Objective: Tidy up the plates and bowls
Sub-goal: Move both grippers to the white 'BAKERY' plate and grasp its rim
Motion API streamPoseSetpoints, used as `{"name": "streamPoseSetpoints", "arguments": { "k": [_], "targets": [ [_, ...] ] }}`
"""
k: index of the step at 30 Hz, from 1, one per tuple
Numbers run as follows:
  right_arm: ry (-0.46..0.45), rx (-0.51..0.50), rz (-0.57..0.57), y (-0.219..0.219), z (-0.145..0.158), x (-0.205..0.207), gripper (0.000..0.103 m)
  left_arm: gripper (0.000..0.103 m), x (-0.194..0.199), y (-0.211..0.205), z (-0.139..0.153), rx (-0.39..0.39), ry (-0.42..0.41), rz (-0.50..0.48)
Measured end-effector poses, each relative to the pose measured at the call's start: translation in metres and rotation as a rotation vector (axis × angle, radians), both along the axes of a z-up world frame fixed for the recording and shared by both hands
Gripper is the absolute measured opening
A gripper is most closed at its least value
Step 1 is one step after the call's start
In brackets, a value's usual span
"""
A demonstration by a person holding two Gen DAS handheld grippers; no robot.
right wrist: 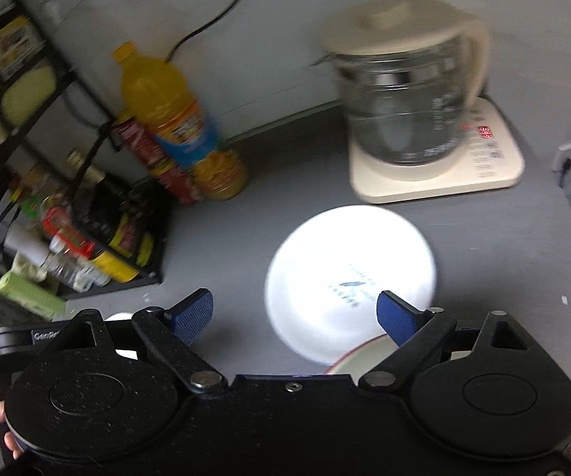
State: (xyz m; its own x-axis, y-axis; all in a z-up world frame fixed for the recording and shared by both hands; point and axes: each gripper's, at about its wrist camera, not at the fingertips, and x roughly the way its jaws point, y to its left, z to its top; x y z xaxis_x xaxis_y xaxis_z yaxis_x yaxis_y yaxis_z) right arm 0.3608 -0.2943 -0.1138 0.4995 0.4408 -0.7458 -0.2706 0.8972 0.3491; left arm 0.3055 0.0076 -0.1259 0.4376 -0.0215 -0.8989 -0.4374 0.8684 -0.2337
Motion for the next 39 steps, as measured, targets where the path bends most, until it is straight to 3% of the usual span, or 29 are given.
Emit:
{"name": "streamPoseSetpoints", "arguments": {
  "k": [11,18,28,34,39],
  "targets": [
    [0.052,-0.018,-0.156,-0.032,-0.013,0.025,0.087,0.072,0.04,-0.027,-0.013,-0.036,-0.002,-0.088],
    [0.116,-0.026,-0.216,-0.039,-0.031,0.05,0.072,0.072,0.065,-0.033,-0.029,-0.077,0.026,-0.111],
    [0.235,-0.058,-0.233,-0.043,-0.065,0.088,0.057,0.067,0.095,-0.039,-0.067,-0.136,0.09,-0.117],
    [0.295,-0.086,-0.214,-0.038,-0.086,0.107,0.045,0.058,0.107,-0.044,-0.09,-0.172,0.13,-0.114],
    [0.325,-0.126,-0.194,-0.036,-0.098,0.119,0.043,0.05,0.115,-0.047,-0.101,-0.191,0.152,-0.112]
  ]
}}
